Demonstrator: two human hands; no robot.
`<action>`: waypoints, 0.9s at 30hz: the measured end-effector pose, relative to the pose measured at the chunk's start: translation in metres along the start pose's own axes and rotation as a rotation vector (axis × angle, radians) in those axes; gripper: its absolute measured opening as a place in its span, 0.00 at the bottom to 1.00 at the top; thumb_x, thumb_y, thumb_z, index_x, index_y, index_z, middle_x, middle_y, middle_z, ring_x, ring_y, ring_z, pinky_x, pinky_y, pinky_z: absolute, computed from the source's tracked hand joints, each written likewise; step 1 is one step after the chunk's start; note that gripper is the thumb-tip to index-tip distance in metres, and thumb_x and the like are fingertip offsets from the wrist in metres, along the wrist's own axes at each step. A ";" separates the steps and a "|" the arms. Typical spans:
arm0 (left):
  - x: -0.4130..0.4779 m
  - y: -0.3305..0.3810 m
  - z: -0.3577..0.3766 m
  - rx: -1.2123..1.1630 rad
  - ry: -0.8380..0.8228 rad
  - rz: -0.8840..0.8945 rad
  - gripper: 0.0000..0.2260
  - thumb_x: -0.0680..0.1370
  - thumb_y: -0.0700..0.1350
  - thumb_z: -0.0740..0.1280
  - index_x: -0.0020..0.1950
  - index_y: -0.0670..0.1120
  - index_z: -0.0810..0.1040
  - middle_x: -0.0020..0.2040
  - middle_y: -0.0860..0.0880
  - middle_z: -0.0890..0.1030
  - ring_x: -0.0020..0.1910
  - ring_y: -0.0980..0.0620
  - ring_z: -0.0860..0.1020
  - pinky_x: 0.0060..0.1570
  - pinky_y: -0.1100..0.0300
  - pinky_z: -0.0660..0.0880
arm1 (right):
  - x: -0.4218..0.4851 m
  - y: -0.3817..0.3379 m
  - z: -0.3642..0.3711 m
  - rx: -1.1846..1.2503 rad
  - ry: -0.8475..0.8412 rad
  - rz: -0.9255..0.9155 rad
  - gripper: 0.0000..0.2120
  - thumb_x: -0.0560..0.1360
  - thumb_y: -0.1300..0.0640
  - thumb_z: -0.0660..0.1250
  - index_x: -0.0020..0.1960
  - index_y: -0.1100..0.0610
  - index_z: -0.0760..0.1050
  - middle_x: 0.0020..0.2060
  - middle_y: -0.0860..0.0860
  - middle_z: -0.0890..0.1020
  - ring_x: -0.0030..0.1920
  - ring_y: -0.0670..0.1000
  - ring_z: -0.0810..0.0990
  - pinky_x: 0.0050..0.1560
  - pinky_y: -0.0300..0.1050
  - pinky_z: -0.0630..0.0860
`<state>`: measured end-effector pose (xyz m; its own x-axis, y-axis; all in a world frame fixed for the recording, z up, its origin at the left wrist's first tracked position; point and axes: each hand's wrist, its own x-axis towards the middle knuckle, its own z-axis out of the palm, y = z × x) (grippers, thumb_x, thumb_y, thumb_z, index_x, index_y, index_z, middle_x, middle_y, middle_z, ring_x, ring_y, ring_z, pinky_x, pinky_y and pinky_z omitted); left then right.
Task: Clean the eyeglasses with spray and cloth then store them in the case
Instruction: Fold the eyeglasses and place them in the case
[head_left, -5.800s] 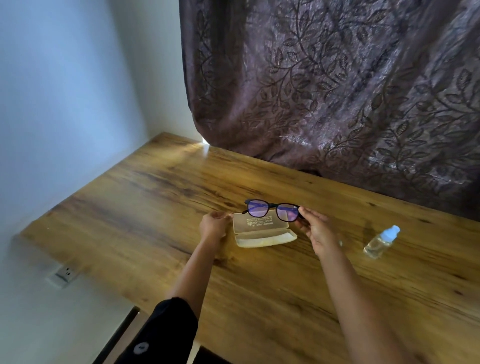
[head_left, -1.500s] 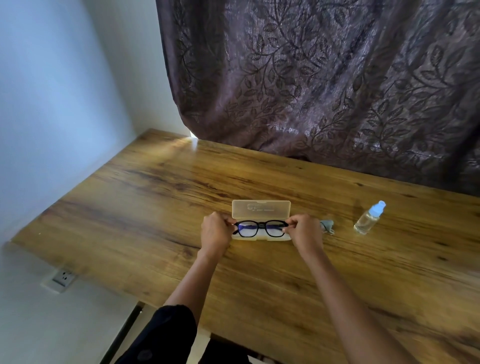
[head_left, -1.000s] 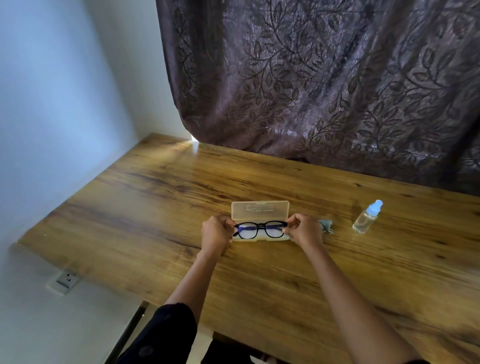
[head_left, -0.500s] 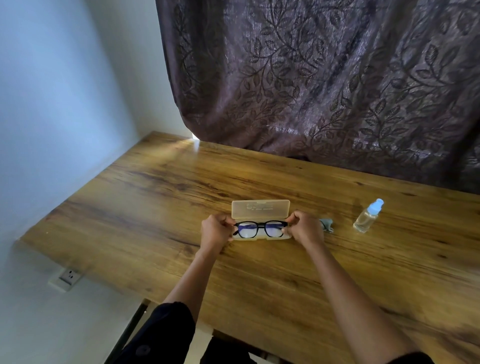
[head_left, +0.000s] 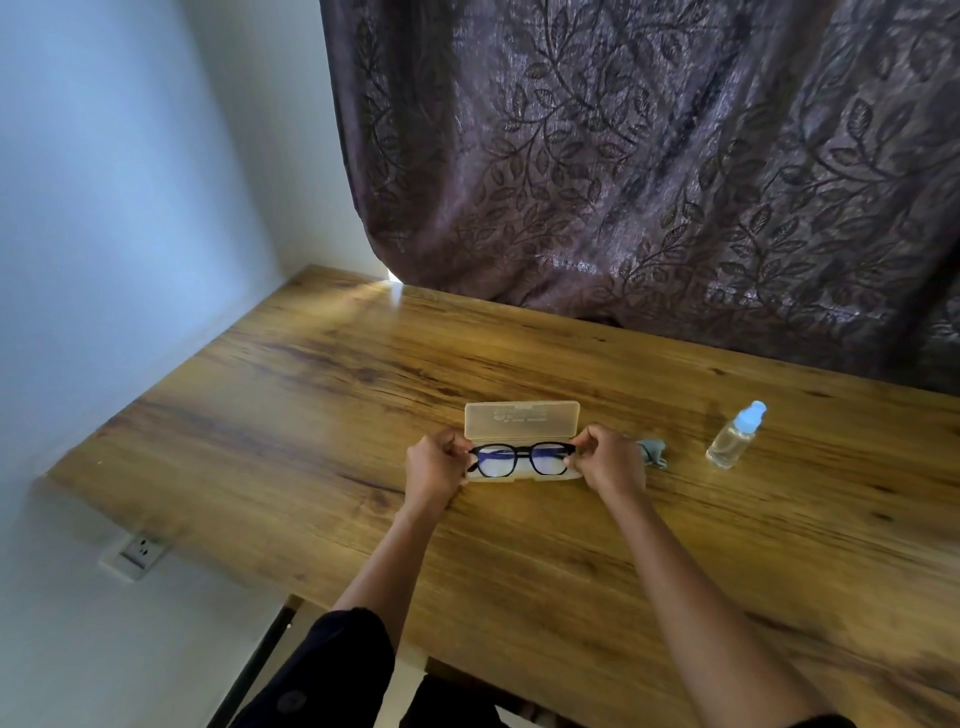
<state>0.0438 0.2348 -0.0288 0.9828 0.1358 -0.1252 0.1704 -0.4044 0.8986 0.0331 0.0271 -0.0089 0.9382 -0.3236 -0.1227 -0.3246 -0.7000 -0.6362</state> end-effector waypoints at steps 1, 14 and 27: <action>-0.001 -0.001 0.001 -0.007 0.011 0.002 0.06 0.74 0.35 0.68 0.42 0.46 0.80 0.39 0.47 0.81 0.32 0.52 0.79 0.40 0.51 0.82 | 0.000 0.001 0.000 0.030 0.002 -0.007 0.10 0.67 0.58 0.74 0.46 0.55 0.77 0.40 0.49 0.81 0.39 0.47 0.77 0.37 0.40 0.70; 0.005 0.000 0.006 -0.088 0.055 -0.073 0.06 0.76 0.36 0.67 0.45 0.44 0.82 0.42 0.47 0.83 0.33 0.53 0.81 0.40 0.54 0.82 | 0.009 0.012 -0.002 0.424 -0.110 0.182 0.09 0.72 0.65 0.68 0.53 0.59 0.79 0.44 0.54 0.81 0.39 0.46 0.79 0.42 0.40 0.78; 0.005 -0.002 0.006 -0.130 0.053 -0.063 0.06 0.74 0.35 0.68 0.46 0.43 0.82 0.41 0.48 0.82 0.38 0.55 0.81 0.39 0.57 0.82 | 0.015 0.015 0.000 0.479 -0.130 0.185 0.06 0.71 0.63 0.70 0.47 0.58 0.79 0.43 0.53 0.81 0.43 0.48 0.80 0.38 0.41 0.79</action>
<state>0.0494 0.2310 -0.0333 0.9646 0.2065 -0.1641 0.2179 -0.2733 0.9369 0.0427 0.0121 -0.0203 0.8874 -0.3110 -0.3403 -0.4237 -0.2592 -0.8679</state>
